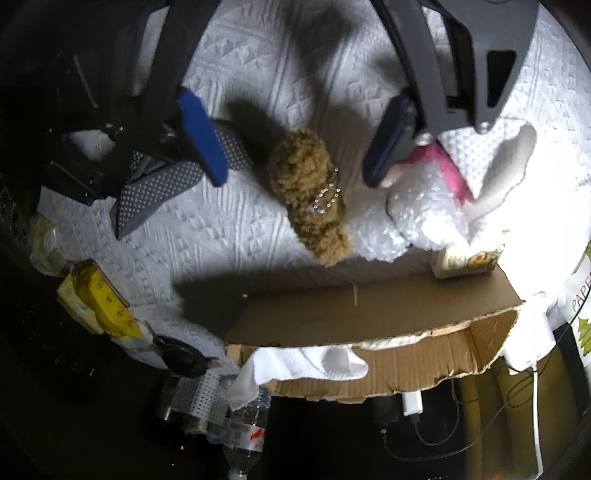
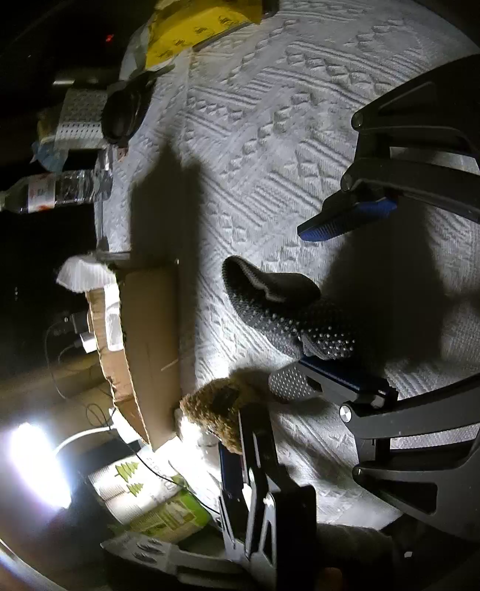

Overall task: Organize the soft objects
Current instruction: 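Grasp the brown plush with the left tool while the right tool grasps the grey glove, then carry the plush into the box with the left tool while the right tool places the glove inside, then open both tools and withdraw them from the box, then grasp the white cloth with the left tool while the right tool grasps the bubble-wrap roll, then carry the white cloth into the box and open the left tool while the right tool carries the bubble wrap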

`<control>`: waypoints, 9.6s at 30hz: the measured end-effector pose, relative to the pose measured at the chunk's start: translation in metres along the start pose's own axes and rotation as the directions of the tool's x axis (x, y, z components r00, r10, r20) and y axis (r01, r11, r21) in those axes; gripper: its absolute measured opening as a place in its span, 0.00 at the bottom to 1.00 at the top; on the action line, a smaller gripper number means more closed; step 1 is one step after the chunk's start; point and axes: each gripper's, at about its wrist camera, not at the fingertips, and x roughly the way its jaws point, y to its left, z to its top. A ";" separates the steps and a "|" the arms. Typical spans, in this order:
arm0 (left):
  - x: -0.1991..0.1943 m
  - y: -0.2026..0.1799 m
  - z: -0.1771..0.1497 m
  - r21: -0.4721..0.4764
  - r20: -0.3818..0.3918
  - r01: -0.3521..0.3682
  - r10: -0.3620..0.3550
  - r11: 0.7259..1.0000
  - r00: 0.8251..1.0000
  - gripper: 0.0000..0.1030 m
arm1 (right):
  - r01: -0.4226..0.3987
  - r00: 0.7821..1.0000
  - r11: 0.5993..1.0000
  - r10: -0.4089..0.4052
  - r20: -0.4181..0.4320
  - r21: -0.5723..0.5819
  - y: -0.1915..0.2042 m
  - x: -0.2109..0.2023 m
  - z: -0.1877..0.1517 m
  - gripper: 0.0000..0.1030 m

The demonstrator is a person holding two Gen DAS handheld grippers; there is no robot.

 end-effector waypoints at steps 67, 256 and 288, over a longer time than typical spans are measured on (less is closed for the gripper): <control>-0.119 0.108 0.088 0.094 0.346 -0.002 -0.030 0.996 0.938 0.28 | 0.079 0.962 0.986 -0.038 0.269 -0.144 0.075 -0.046 0.152 0.29; -0.112 0.152 0.009 -0.117 0.192 0.167 -0.143 0.979 0.971 0.12 | -0.037 0.996 0.995 0.044 0.074 -0.087 0.089 0.021 0.087 0.44; -0.102 0.089 0.082 0.010 0.234 0.151 -0.149 0.989 0.961 0.12 | 0.003 0.976 1.000 0.002 0.216 -0.022 0.022 -0.032 0.102 0.44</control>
